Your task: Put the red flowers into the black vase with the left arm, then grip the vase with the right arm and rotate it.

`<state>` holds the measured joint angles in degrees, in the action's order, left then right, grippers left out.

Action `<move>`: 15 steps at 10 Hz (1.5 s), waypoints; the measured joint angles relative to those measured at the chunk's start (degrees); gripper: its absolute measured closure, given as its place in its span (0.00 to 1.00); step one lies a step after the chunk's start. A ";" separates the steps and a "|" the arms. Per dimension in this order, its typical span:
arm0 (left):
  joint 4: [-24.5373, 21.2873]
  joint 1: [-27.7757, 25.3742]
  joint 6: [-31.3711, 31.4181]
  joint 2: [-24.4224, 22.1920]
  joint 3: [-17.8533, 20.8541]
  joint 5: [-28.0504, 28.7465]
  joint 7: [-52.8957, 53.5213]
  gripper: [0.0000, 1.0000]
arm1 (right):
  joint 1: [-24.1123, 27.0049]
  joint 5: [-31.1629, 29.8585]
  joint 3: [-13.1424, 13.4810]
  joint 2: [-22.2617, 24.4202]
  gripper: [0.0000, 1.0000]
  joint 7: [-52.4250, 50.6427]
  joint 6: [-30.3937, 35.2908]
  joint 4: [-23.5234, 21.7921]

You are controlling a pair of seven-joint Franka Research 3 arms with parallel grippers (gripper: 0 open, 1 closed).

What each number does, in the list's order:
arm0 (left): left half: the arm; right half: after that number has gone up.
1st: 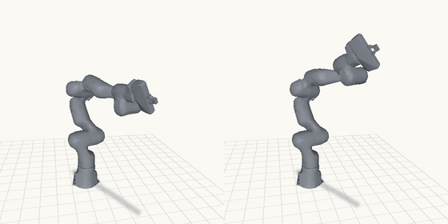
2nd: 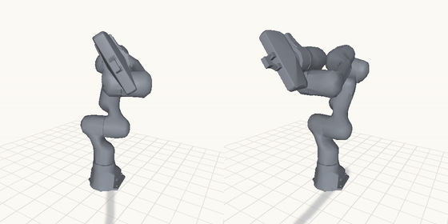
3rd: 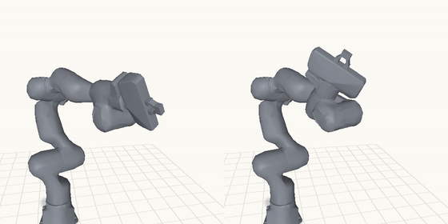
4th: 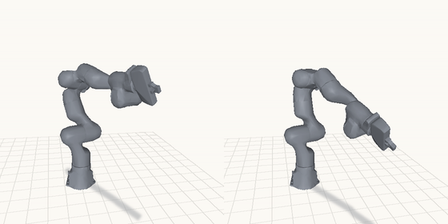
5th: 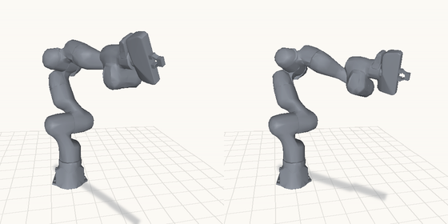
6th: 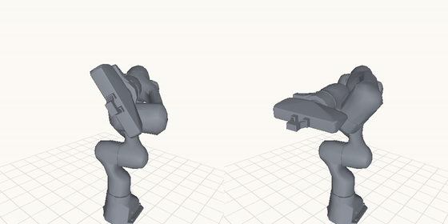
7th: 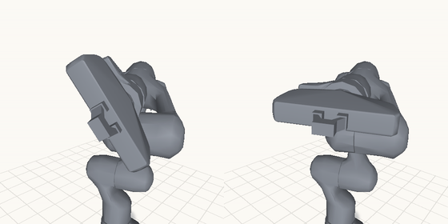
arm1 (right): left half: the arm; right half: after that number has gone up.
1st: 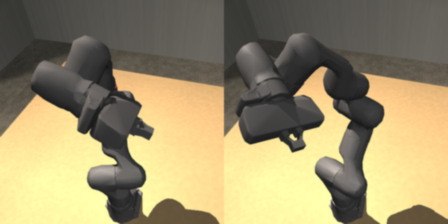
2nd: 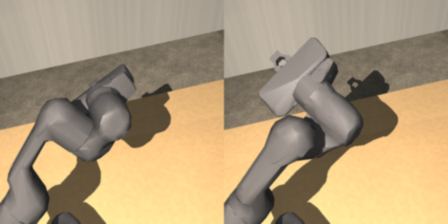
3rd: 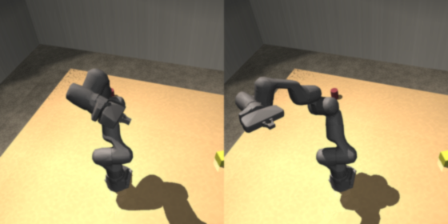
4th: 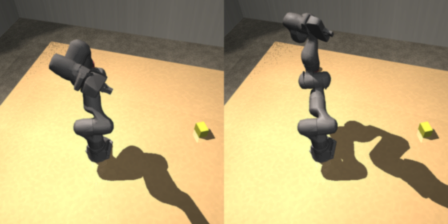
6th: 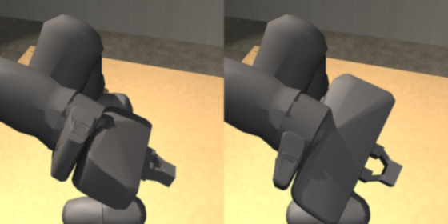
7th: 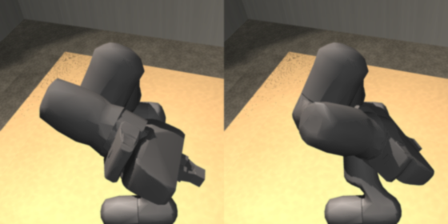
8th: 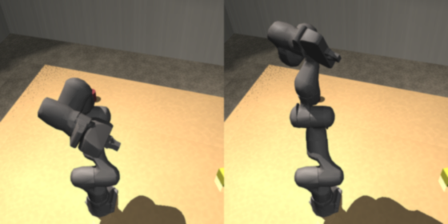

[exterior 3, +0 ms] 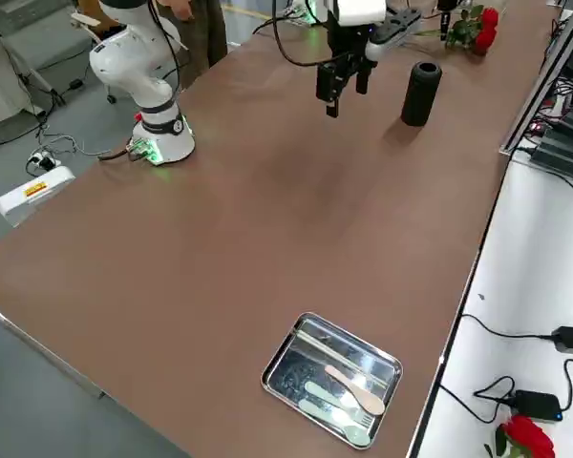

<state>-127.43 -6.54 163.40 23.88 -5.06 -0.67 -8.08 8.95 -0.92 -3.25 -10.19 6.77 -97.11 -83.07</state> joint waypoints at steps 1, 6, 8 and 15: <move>0.79 -0.06 -2.13 -1.04 0.01 0.00 -0.08 0.93 | 0.27 0.02 0.00 0.00 0.00 -0.01 0.02 0.00; 14.08 0.14 -25.08 -8.98 -1.29 0.00 -10.53 0.93 | 0.36 0.03 -0.10 0.00 0.00 0.00 0.09 0.00; 17.34 0.25 -25.64 -11.21 -2.68 0.68 -20.52 0.93 | 0.39 0.03 -0.10 0.00 0.00 0.00 0.16 -0.02; 22.62 0.41 -25.82 -22.34 -11.07 19.26 -47.60 0.93 | 0.41 0.03 -0.10 -0.01 0.00 -0.01 0.40 -0.05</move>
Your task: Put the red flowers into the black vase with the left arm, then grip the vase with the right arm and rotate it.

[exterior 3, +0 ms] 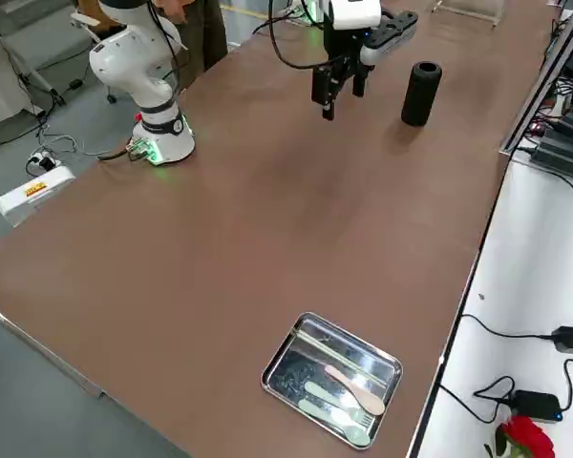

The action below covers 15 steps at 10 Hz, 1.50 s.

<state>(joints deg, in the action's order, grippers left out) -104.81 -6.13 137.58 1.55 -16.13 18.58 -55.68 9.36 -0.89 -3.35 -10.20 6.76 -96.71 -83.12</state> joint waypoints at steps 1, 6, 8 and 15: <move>0.22 0.07 0.05 -0.22 -2.44 6.13 -4.82 0.93 | 0.01 0.00 0.00 0.00 0.00 0.00 0.02 0.00; 4.67 0.92 -2.23 0.70 -17.41 34.89 -31.17 0.93 | 0.09 0.00 0.04 -0.01 0.00 0.00 0.04 -0.01; 6.43 2.71 -2.96 1.92 -19.60 41.32 -35.38 0.93 | 0.11 0.00 0.04 -0.02 0.00 0.00 0.11 -0.02; 12.12 16.12 -14.11 14.00 -19.91 67.19 -51.82 0.93 | 0.27 0.00 0.10 -0.03 0.00 -0.40 0.67 -0.03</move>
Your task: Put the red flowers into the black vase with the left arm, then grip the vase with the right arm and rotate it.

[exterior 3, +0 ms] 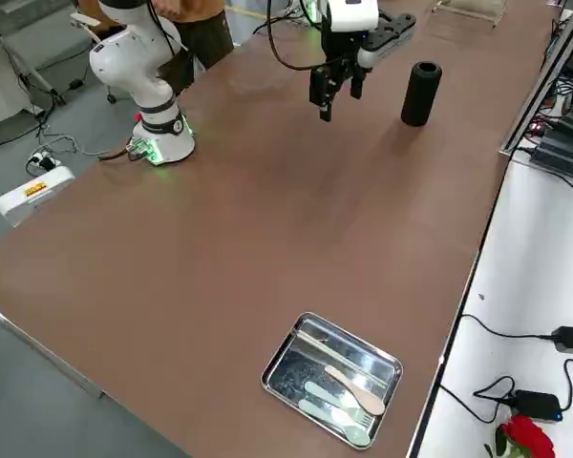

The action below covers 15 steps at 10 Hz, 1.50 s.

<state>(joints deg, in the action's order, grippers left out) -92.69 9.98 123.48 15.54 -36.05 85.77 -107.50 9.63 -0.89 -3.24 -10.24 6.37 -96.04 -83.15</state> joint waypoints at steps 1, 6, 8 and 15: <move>0.01 1.19 -1.10 0.40 0.01 0.38 -1.15 0.93 | 0.05 0.00 0.01 0.00 0.00 -0.34 0.08 -0.01; 2.36 10.68 -16.15 10.38 0.05 13.90 -9.11 0.93 | 0.08 0.00 -0.05 -0.16 0.00 -1.08 0.25 -0.06; 7.49 12.98 -18.55 14.80 0.18 18.21 -9.11 0.93 | 0.11 0.00 -0.02 -0.15 0.00 -1.16 0.34 -0.03; 15.82 16.51 -18.89 23.86 1.32 22.52 -7.58 0.93 | 1.35 0.00 0.11 -0.16 0.00 -1.28 0.79 -0.05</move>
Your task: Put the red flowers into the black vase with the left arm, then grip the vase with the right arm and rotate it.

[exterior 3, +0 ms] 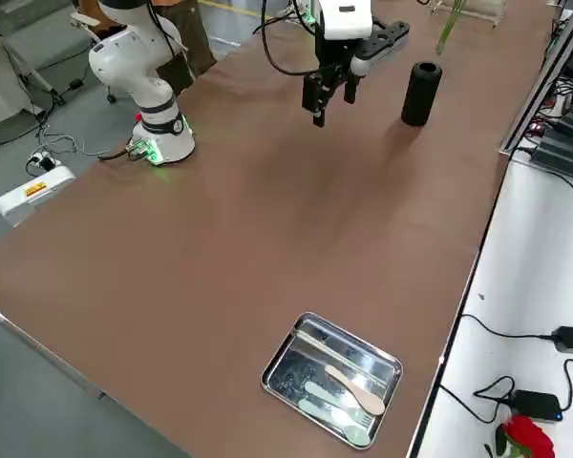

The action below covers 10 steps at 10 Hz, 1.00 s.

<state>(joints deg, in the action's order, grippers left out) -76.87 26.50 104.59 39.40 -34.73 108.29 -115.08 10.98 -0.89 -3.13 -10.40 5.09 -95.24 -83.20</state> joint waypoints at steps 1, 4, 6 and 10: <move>0.07 0.55 -0.11 0.18 0.19 0.00 0.00 0.93 | 0.00 0.00 -0.06 0.00 0.00 0.00 0.06 0.00; 0.84 1.55 -0.13 1.20 2.00 0.00 -0.29 0.93 | 0.38 0.00 -0.02 0.00 0.00 0.00 0.50 -0.02; 0.98 1.96 -0.13 1.70 2.55 0.00 -1.09 0.93 | 0.46 0.01 -0.13 0.00 0.00 -0.01 0.81 -0.02; 1.04 2.84 -0.37 2.40 2.63 0.00 -2.12 0.93 | -0.54 2.41 -0.88 0.00 0.00 0.00 2.02 -0.02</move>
<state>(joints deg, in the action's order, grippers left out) -75.83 29.33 104.22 41.80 -32.09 108.30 -117.20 10.44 1.52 -4.01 -10.40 5.09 -93.23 -83.22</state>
